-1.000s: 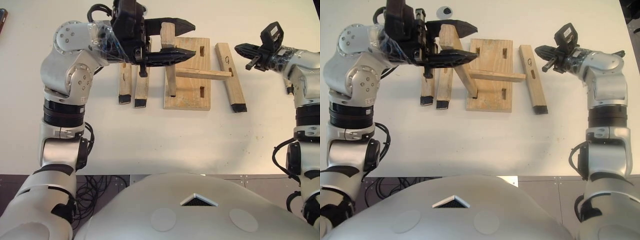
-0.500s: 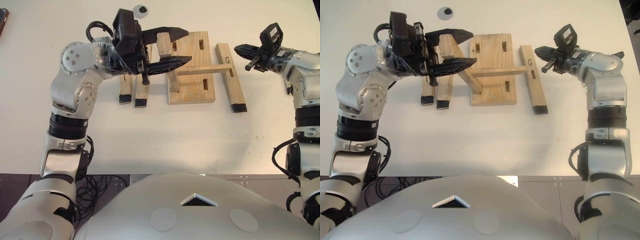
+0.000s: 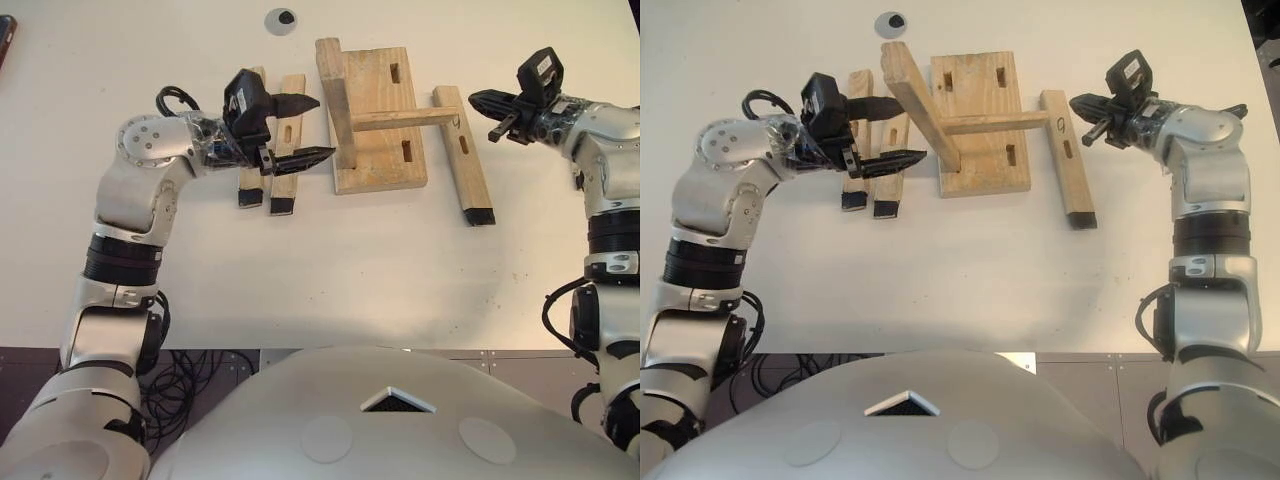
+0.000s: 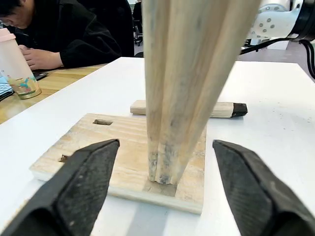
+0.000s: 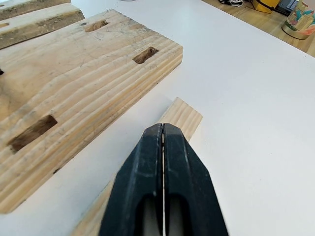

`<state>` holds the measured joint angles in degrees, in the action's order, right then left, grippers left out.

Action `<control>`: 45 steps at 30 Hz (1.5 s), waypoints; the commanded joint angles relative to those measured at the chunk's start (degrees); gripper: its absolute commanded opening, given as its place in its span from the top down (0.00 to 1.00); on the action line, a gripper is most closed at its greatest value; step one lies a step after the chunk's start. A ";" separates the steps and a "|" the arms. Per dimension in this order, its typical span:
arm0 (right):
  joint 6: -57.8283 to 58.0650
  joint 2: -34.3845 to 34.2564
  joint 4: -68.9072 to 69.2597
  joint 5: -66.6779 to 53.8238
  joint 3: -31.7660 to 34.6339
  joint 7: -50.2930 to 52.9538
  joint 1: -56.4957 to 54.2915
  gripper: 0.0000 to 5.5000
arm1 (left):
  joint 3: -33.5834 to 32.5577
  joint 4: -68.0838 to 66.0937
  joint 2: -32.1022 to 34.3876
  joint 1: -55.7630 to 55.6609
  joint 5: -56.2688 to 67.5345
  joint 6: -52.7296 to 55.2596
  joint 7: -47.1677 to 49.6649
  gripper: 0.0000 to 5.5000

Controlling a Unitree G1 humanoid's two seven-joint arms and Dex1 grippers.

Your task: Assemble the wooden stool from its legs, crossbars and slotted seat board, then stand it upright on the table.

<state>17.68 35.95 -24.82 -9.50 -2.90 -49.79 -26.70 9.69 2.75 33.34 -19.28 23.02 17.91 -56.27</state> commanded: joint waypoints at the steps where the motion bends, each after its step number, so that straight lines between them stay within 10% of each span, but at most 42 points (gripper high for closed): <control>1: 0.03 -0.70 1.54 0.00 1.15 1.23 0.78 1.00 | -6.97 3.47 1.86 2.79 -5.04 7.53 13.33 0.30; 7: -3.85 -2.87 0.38 0.13 9.21 15.37 -1.55 1.00 | -15.07 10.46 -8.85 10.22 -3.89 29.35 35.75 0.30; 14: -4.76 -6.41 5.06 -1.27 15.17 27.15 -2.58 1.00 | -12.86 3.44 -10.60 9.36 -6.56 37.11 40.16 0.30; 32: -9.84 -16.23 16.39 -1.92 17.78 40.24 3.48 1.00 | -3.55 -20.84 5.87 -1.93 -15.96 18.49 19.12 0.63; 39: 3.65 -16.24 16.00 -30.82 21.17 15.90 -11.54 0.83 | -9.87 -28.66 1.79 -23.94 -9.68 -5.15 6.91 0.63; 45: 22.09 -14.44 15.96 -48.99 21.21 0.78 -21.53 0.65 | -12.96 -21.09 -2.86 -35.49 6.84 1.96 -9.09 0.63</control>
<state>36.60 21.03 -9.17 -55.19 17.88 -47.49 -45.95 -2.42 -20.47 31.19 -52.70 26.81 17.05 -63.14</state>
